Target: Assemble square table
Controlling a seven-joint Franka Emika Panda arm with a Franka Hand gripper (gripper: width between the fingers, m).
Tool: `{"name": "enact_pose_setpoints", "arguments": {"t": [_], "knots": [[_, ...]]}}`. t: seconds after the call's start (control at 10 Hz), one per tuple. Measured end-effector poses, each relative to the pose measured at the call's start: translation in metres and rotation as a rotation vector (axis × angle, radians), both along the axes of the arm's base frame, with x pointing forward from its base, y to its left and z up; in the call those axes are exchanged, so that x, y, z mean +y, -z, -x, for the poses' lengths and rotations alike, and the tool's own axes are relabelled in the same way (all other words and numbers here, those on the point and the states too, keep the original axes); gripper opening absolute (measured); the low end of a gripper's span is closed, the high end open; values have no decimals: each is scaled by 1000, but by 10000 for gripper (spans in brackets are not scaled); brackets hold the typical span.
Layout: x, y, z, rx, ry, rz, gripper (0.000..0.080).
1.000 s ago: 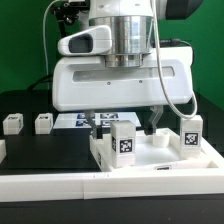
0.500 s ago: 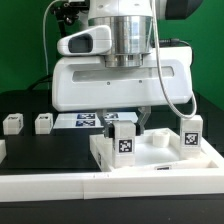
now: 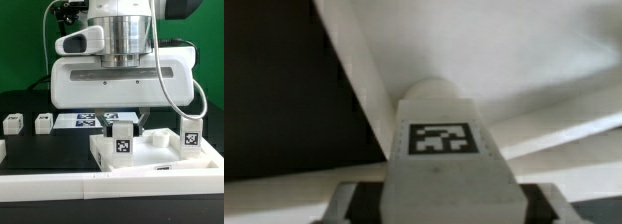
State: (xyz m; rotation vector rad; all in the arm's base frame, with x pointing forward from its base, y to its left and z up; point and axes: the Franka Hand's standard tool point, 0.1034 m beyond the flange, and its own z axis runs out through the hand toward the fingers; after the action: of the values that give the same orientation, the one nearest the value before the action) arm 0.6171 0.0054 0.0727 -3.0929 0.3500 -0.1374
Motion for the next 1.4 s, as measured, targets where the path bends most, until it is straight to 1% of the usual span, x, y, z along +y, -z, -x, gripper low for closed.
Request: {"name": "enact_pose_setpoints", "arguments": {"t": [0.2, 0.4, 0.9, 1.1, 1.2, 1.4], "knots": [[0, -1, 0, 1, 174, -3, 290], [-2, 0, 1, -4, 397, -37, 290], [0, 0, 0, -12, 789, -82, 291], [1, 0, 0, -4, 1016, -114, 291], [1, -1, 0, -4, 1107, -121, 291], [1, -1, 0, -1, 1197, -130, 291]]}}
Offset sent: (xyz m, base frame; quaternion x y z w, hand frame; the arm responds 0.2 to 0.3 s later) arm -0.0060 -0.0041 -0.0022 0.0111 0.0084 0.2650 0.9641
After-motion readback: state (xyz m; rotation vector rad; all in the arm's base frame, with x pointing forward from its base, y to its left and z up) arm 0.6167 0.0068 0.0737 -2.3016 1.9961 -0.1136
